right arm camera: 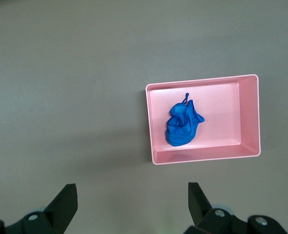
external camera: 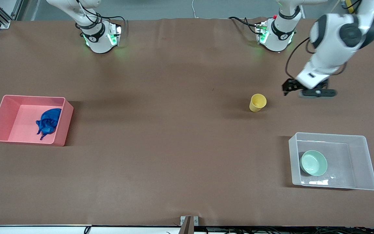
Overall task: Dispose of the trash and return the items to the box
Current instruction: 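Reach the left gripper to the yellow cup and grasp it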
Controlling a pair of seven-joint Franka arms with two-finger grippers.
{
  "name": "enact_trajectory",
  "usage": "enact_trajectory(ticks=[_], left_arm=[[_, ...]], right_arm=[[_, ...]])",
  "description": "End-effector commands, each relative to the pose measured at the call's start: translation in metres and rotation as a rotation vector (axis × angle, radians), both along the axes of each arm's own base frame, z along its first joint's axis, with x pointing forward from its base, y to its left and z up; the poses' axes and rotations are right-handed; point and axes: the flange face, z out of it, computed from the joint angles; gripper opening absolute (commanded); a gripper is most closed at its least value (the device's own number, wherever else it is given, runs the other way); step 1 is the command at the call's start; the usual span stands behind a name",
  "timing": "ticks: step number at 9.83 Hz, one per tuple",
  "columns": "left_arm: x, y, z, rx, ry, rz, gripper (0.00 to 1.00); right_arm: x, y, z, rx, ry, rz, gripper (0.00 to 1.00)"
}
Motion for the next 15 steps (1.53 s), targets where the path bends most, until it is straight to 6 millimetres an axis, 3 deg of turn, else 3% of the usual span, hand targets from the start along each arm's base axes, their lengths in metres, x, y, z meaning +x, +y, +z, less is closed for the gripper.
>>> enact_trajectory(ticks=[1,3,5,6,7,9,10,12,14,15], left_arm=[[-0.004,-0.027,-0.076,-0.018,0.074,-0.045,0.96],[-0.005,-0.039,-0.119,-0.040,0.094,-0.066,0.88],[-0.011,-0.055,-0.159,-0.073,0.094,-0.085,0.39],[-0.014,-0.053,-0.163,-0.071,0.106,-0.082,0.11],[-0.016,-0.052,-0.163,-0.070,0.108,-0.090,0.00],[-0.014,-0.050,-0.155,-0.063,0.109,-0.102,0.00],[-0.014,-0.049,-0.144,-0.053,0.117,-0.107,0.00],[-0.001,-0.043,-0.097,-0.033,0.084,-0.122,0.00],[0.056,-0.009,-0.044,-0.044,0.021,-0.094,0.00],[0.095,0.028,-0.016,-0.046,-0.023,-0.064,0.00]], right_arm=[[0.003,0.002,0.005,-0.006,-0.006,-0.016,1.00],[0.004,0.011,0.005,-0.039,0.002,-0.013,1.00],[0.006,0.021,0.004,-0.070,0.006,-0.004,1.00],[0.006,0.021,0.004,-0.072,0.006,-0.017,1.00],[0.006,0.021,0.004,-0.068,0.004,-0.019,1.00],[0.006,0.021,0.003,-0.057,0.003,-0.023,1.00],[0.006,0.020,0.003,-0.055,0.003,-0.025,1.00],[0.006,0.020,0.003,-0.055,0.003,-0.025,1.00],[0.006,0.021,0.004,-0.056,0.001,-0.024,1.00],[0.006,0.021,0.004,-0.056,0.001,-0.024,1.00]])
